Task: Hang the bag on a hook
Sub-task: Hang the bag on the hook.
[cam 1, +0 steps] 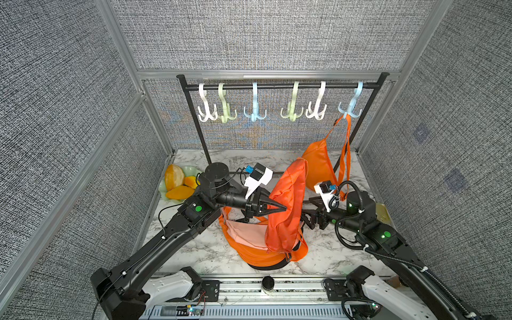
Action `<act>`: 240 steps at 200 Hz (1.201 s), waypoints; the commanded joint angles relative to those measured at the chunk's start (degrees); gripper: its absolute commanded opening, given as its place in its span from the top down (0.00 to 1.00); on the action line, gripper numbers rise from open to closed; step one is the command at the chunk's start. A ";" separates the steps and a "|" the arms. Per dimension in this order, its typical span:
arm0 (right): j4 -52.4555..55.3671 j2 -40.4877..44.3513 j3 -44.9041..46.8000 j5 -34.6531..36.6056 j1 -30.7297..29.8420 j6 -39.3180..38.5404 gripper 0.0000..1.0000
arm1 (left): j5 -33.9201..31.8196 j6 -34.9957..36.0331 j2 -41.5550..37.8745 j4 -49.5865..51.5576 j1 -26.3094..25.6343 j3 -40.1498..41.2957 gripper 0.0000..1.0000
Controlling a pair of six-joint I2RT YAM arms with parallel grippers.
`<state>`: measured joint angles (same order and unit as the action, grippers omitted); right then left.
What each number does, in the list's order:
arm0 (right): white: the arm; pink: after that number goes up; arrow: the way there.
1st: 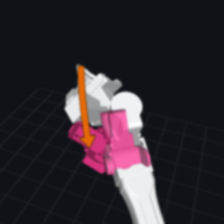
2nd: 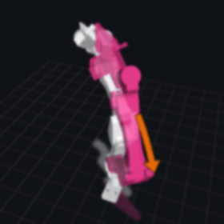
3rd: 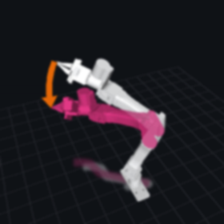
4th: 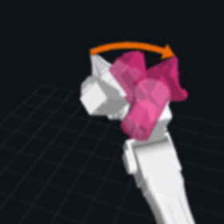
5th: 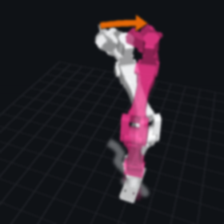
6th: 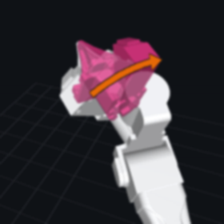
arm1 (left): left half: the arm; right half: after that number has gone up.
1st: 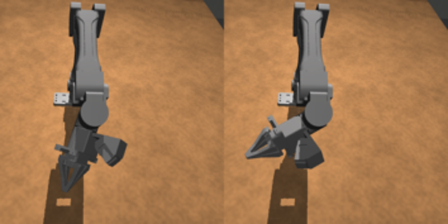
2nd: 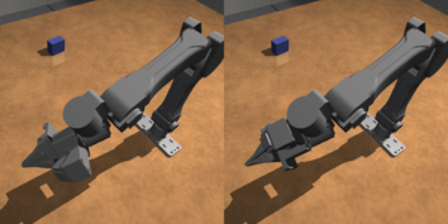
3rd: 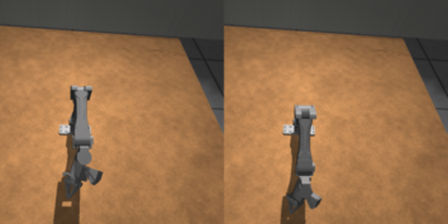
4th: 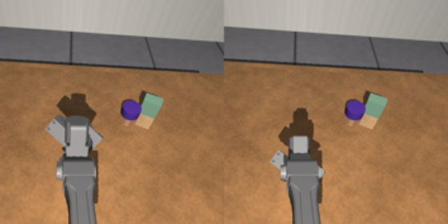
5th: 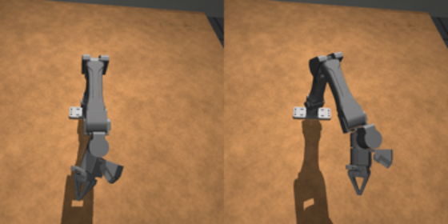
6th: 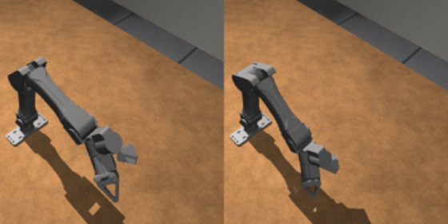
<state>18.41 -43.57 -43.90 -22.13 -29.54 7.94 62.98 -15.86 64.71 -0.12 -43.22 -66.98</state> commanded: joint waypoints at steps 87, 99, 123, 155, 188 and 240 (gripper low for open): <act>-6.04 1.59 2.94 35.01 -19.43 4.45 0.14 | -5.43 0.75 -1.69 -1.34 0.60 -0.52 1.00; -7.72 0.52 3.20 38.98 -22.15 4.45 0.15 | -5.91 0.58 -1.99 -1.71 0.59 -0.22 1.00; -9.87 -3.00 3.03 42.89 -24.75 4.32 0.17 | -6.38 0.06 -2.52 -2.34 0.67 0.36 1.00; -13.15 -7.20 3.04 45.60 -25.04 4.49 0.24 | -6.46 -0.62 -3.29 -3.20 0.64 1.05 1.00; -15.08 -8.90 2.72 47.10 -24.95 3.70 0.48 | -7.08 -0.92 -4.15 -3.87 0.64 1.93 1.00; -13.22 -5.81 3.29 47.37 -24.86 2.52 0.78 | -8.45 0.41 -5.69 -2.06 1.12 2.68 1.00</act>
<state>5.39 -50.78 -40.80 24.14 -54.41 10.46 55.46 -16.40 59.75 -1.13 -42.44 -64.62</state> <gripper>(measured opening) 0.279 0.082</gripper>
